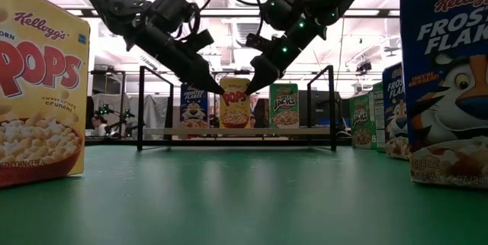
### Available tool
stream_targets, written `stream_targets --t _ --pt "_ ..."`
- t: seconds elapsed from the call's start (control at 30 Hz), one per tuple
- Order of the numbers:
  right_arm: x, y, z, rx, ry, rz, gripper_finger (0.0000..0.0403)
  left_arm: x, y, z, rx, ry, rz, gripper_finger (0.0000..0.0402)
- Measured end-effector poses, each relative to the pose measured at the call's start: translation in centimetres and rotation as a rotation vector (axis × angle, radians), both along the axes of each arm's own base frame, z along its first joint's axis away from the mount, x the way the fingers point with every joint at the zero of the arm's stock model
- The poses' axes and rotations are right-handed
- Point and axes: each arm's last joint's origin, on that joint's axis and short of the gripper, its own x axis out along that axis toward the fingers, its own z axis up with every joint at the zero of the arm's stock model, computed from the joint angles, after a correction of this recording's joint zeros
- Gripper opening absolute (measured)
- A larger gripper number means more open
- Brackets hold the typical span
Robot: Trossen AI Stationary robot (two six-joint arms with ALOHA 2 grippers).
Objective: Stack cereal on shelf
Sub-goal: Put the top yellow cereal box on the shelf aligned with the other yellow cereal box
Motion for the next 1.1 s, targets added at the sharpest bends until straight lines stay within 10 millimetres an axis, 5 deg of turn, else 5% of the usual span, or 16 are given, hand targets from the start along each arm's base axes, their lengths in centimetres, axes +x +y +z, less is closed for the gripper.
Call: stream_targets --t 0.6,1.1 --pt "0.0 0.0 0.0 0.004 0.003 -0.001 0.0009 1.7 1.3 -2.6 0.033 0.052 0.074 0.0039" --pt "-0.1 -0.3 -0.1 -0.014 0.009 0.003 0.0009 1.9 1.5 -2.3 0.035 0.033 0.084 0.0038"
